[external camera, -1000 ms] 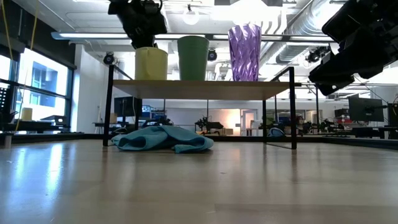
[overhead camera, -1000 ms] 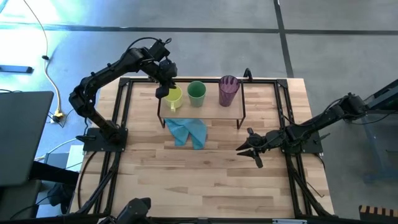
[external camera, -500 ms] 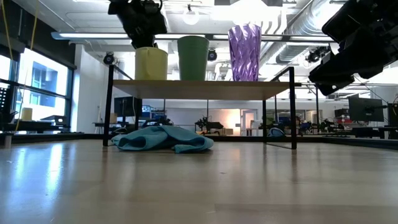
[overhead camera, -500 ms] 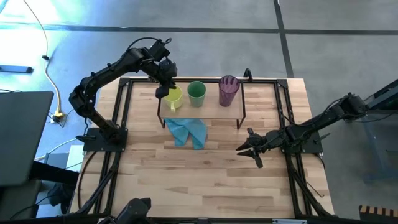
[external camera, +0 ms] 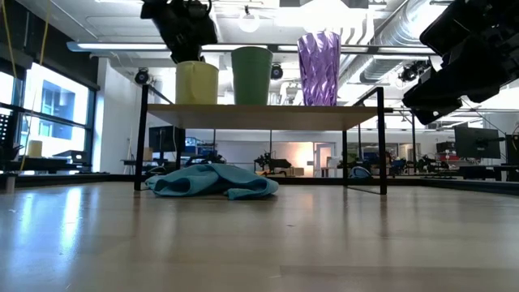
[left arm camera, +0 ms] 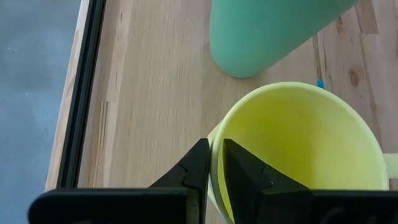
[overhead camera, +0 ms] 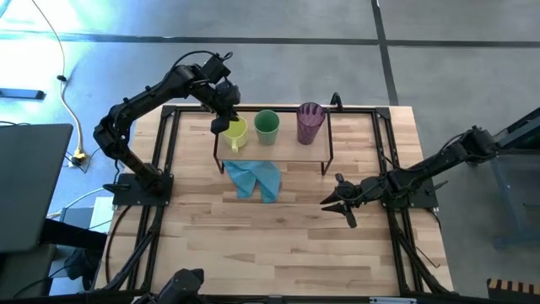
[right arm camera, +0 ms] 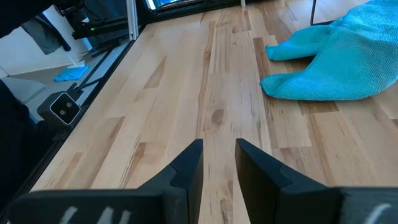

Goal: Stack small to large cups/mugs on shelf
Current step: Put the yellow cup on the shelf, then return to Home Position

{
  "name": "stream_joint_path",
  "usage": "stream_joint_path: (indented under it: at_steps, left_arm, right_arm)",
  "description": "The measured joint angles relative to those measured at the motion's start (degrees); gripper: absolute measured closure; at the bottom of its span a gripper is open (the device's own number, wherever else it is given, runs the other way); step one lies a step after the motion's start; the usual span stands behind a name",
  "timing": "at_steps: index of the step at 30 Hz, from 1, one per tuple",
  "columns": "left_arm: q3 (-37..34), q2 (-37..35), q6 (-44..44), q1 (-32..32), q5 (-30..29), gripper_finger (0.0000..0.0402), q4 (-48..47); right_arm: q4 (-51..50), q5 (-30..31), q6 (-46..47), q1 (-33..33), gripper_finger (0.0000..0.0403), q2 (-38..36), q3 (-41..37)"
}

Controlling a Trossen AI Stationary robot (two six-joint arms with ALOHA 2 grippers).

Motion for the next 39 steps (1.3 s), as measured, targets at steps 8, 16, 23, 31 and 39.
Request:
stream_joint_path:
  at_steps: [8,16,23,31,39]
  left_arm:
    - [0.0,0.0,0.0,0.0,-0.81,0.0301,-0.31]
    - [0.0,0.0,0.0,0.0,-1.48,0.0255,1.03]
    - [0.0,0.0,0.0,0.0,-1.49,0.0263,1.2]
    - [0.0,-0.01,-0.19,-0.05,-1.51,0.0252,0.61]
    - [1.73,-0.89,-0.24,-0.04,-0.55,0.0247,-0.59]
  right_arm:
    - [0.02,0.0,-0.01,0.0,0.032,0.01,0.0]
    - [0.02,0.0,-0.02,0.0,0.032,0.0,0.0]
    - [0.02,0.0,-0.01,0.01,0.032,0.0,0.0]
    - [0.02,0.0,-0.44,0.01,0.032,0.0,0.0]
    - [0.02,0.0,-0.45,0.01,0.032,0.0,0.0]
